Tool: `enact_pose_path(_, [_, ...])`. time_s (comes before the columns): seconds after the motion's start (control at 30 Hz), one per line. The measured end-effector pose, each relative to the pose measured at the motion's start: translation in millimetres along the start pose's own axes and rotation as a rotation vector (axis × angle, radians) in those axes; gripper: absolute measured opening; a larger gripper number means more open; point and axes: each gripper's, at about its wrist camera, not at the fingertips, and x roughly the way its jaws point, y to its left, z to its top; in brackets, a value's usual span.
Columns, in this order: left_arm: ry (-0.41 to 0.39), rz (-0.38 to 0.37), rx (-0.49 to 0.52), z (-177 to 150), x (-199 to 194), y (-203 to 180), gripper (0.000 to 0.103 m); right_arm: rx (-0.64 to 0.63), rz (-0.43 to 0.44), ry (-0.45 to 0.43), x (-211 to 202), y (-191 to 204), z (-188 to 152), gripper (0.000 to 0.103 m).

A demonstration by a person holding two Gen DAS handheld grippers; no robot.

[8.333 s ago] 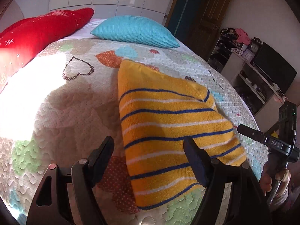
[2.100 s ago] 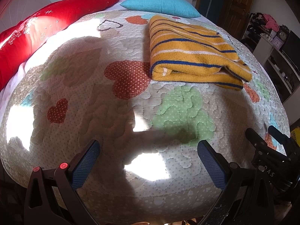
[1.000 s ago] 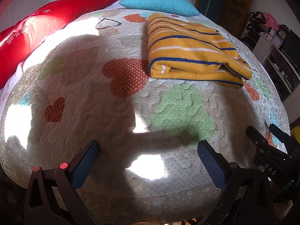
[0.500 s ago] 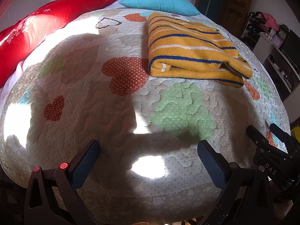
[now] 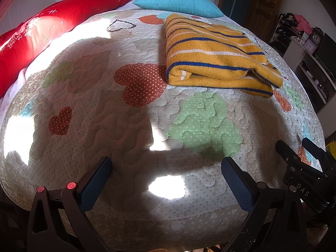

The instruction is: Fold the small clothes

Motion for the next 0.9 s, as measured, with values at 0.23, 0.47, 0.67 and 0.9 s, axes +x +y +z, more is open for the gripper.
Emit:
enact_pose_path(0.23, [0.000, 0.000, 0.001, 0, 0, 0, 0.103, 0.000, 0.001, 0.000, 1, 0, 0, 0.090])
enact_pose_path(0.47, [0.000, -0.001, 0.001, 1, 0, 1, 0.103, 0.000, 0.000, -0.001, 1, 0, 0, 0.090])
enact_pose_path(0.67, [-0.002, -0.004, -0.003, 0, 0, 2, 0.103, -0.007, 0.001, -0.005, 1, 3, 2, 0.090])
enact_pose_path(0.9, [-0.003, -0.010, -0.013, 2, 0, 3, 0.103, -0.048, -0.004, -0.029, -1, 11, 11, 0.090])
